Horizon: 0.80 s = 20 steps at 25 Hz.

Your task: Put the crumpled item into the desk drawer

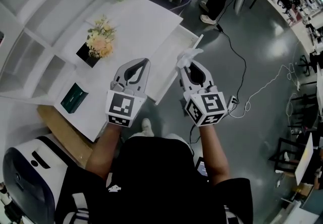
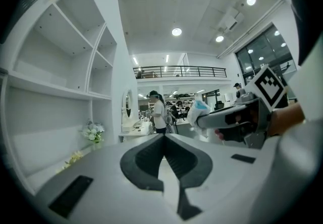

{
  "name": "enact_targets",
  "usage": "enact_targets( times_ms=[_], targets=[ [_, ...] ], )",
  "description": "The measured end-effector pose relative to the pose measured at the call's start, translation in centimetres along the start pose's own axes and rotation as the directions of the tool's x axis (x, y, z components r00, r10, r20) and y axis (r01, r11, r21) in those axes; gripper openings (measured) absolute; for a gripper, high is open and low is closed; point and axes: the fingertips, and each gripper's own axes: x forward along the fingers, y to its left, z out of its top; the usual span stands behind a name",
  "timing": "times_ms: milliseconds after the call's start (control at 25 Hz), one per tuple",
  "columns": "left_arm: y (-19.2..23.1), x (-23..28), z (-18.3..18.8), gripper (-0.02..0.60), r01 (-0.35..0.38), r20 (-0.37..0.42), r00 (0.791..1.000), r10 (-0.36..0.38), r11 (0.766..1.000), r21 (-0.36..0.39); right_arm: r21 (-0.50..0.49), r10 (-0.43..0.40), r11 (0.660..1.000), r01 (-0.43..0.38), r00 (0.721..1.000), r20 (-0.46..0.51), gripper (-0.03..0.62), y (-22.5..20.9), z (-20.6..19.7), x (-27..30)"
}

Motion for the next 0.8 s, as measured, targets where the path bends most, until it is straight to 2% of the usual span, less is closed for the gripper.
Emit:
enact_targets(
  times_ms=[520, 800],
  targets=[
    [-0.3, 2.0, -2.4, 0.006, 0.021, -0.035, 0.999, -0.022, 0.999, -0.026, 0.023, -0.010, 1.000, 0.010, 0.999, -0.044, 0.086, -1.8, -2.3, 1.3],
    [0.4, 4.1, -3.0, 0.006, -0.006, -0.048, 0.999, 0.004, 0.999, -0.041, 0.025, 0.022, 0.999, -0.020, 0.998, -0.066, 0.086, -3.5, -2.8, 3.2]
  ],
)
